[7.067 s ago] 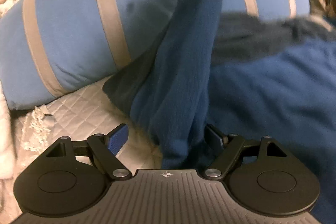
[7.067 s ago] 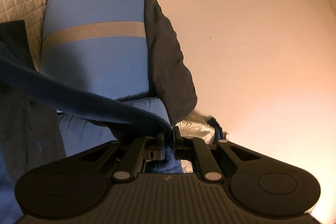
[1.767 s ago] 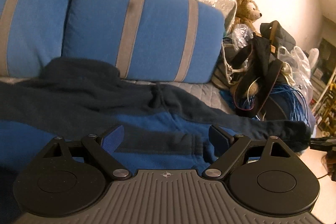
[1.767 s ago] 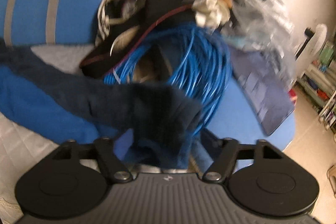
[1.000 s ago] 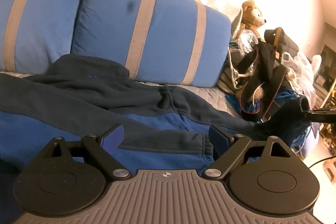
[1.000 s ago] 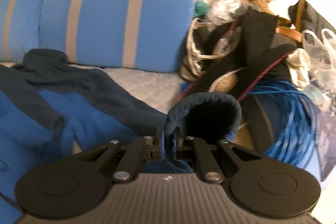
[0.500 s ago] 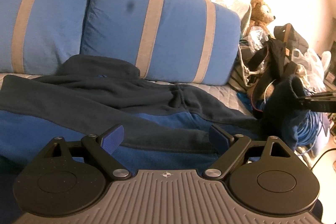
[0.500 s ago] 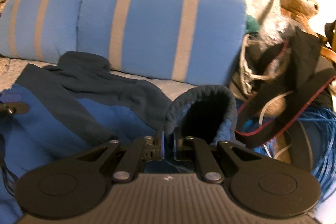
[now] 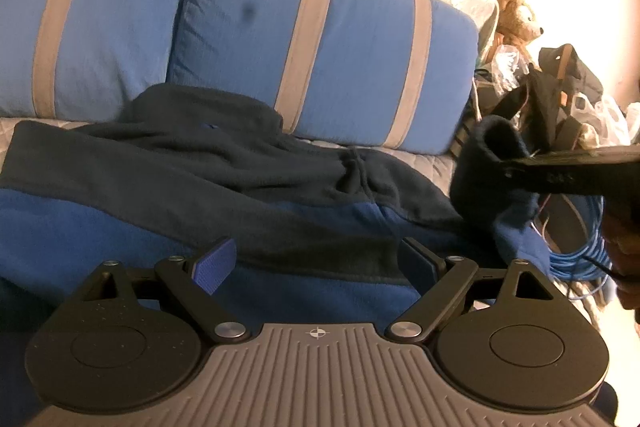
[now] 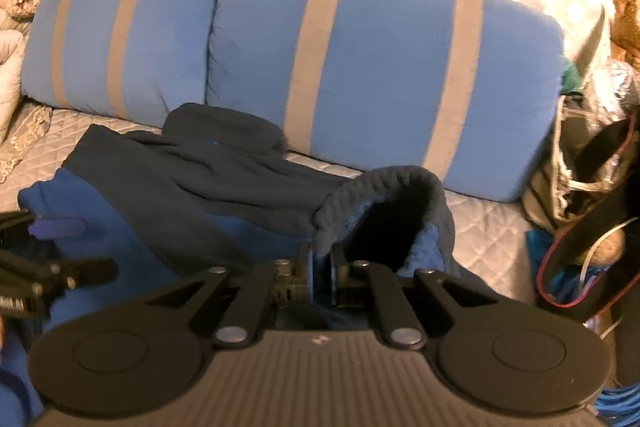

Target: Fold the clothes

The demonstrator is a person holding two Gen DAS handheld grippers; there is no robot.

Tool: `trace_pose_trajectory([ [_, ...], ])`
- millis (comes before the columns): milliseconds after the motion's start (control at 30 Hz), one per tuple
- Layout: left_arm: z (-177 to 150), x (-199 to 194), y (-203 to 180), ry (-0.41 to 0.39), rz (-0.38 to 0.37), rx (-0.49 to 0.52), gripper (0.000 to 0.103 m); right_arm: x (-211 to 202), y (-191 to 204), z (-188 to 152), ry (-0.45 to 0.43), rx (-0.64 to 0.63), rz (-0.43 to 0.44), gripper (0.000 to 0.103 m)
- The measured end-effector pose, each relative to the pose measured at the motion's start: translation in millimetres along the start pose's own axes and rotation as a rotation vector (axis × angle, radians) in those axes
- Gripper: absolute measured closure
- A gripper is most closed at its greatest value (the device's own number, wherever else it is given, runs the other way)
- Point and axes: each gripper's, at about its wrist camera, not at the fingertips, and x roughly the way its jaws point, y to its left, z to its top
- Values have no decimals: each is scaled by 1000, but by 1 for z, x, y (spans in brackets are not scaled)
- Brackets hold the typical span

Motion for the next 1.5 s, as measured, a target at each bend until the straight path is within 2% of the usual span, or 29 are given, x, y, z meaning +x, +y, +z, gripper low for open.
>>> trace_pose_trajectory([
  [67,0,1,0,6,1,2,14,8,6,5,8,19,14,83],
  [100,-1,2,0,9,1,4,14,9,8,7,2,26,28,67],
  [167,-1,2,0,11,4,1,14,5,12,13,-32,34,58,51],
  [233,0,2,1,13,6,-1,14,-7,14,16,-87,16,63,21],
  [333,0,2,1,16,7,-5,14,-19,16,14,-135,-69,55,18],
  [433,1,2,1,15,-1,-6,14,-19,13,-1,-125,-202,53,18],
  [600,0,0,-2,4,-24,10,14,-1,-1,-44,-44,-384,94,22],
  [733,-1,0,-3,-7,-26,17,14,15,-7,-64,10,-392,138,29],
  [900,-1,2,-1,-1,-7,5,14,38,-8,-64,39,-352,199,31],
  [1067,0,3,1,5,-3,3,14,62,-18,-65,78,-285,259,44],
  [1100,0,3,1,7,-2,4,14,64,-18,-66,80,-277,266,58],
  [1133,0,3,1,9,-1,5,14,65,-18,-68,80,-273,270,66],
  [1200,0,5,1,13,-2,6,14,64,-17,-72,77,-270,278,73],
  [1233,0,5,1,14,-4,5,14,61,-15,-74,68,-282,273,78],
  [1300,1,5,1,16,-8,4,14,53,-8,-79,44,-325,243,80],
  [1367,0,5,2,17,-17,0,14,47,1,-87,18,-403,188,82],
  [1433,-2,4,3,14,-27,-5,14,43,13,-95,-22,-492,119,90],
  [1500,-3,3,4,12,-45,-13,14,42,24,-102,-56,-553,58,93],
])
